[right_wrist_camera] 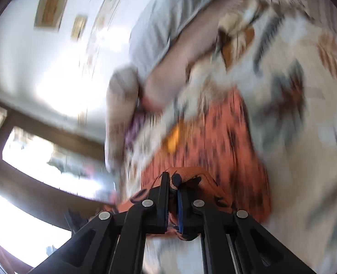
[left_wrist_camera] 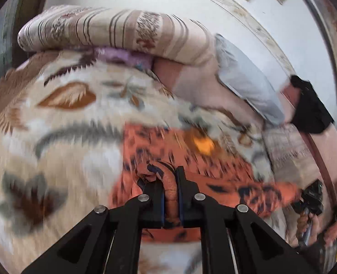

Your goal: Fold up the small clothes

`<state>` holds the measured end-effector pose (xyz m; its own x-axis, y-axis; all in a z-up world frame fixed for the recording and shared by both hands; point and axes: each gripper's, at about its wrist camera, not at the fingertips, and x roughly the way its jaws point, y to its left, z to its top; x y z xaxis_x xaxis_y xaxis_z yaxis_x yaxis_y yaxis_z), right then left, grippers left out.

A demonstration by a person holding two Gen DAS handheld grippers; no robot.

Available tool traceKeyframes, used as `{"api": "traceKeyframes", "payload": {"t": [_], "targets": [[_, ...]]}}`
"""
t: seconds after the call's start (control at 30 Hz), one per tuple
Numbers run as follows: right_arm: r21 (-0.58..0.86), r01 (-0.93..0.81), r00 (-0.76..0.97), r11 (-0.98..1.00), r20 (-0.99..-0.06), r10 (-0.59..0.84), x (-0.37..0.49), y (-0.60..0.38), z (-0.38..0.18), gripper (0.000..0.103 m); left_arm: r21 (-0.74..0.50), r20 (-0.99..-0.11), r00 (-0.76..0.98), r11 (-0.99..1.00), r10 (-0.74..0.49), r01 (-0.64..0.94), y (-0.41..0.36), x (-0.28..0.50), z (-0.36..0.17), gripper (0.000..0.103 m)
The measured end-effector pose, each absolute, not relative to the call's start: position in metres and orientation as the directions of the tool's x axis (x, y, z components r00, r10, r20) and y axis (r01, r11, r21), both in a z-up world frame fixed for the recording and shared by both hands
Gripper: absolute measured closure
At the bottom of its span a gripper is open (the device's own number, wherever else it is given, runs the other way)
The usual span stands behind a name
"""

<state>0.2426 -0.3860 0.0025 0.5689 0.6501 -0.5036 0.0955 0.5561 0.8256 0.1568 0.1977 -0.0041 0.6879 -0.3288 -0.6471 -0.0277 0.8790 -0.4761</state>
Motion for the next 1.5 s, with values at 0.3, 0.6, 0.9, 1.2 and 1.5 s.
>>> {"api": "traceKeyframes", "payload": {"t": [0.3,0.6,0.9,1.2,1.5], "targets": [[0.675,0.272,0.599,0.686,-0.677,0.428,0.284,-0.388,-0.070,0.034,-0.284,-0.803,0.588,0.929,-0.096,-0.236,0.204,0.247,-0.105,0.016],[0.760,0.267,0.520,0.592,-0.631,0.576,0.139,-0.334,-0.074,0.029,-0.526,-0.698,0.677,0.808,-0.232,-0.266,0.209,0.113,-0.087,0.015],[0.748,0.485,0.620,0.453,-0.659,0.425,0.173,-0.330,-0.104,0.030,-0.514,-0.749,0.622,0.792,-0.227,-0.330,0.153,0.117,-0.133,0.015],[0.728,0.511,0.637,0.456,-0.678,0.368,0.197,-0.323,-0.105,0.032,-0.496,-0.759,0.629,0.777,-0.170,-0.389,0.163,0.146,-0.136,0.030],[0.715,0.454,0.600,0.532,-0.687,0.410,0.210,-0.328,-0.103,0.090,-0.455,-0.771,0.615,0.820,-0.166,-0.348,0.164,0.154,-0.102,0.091]]}}
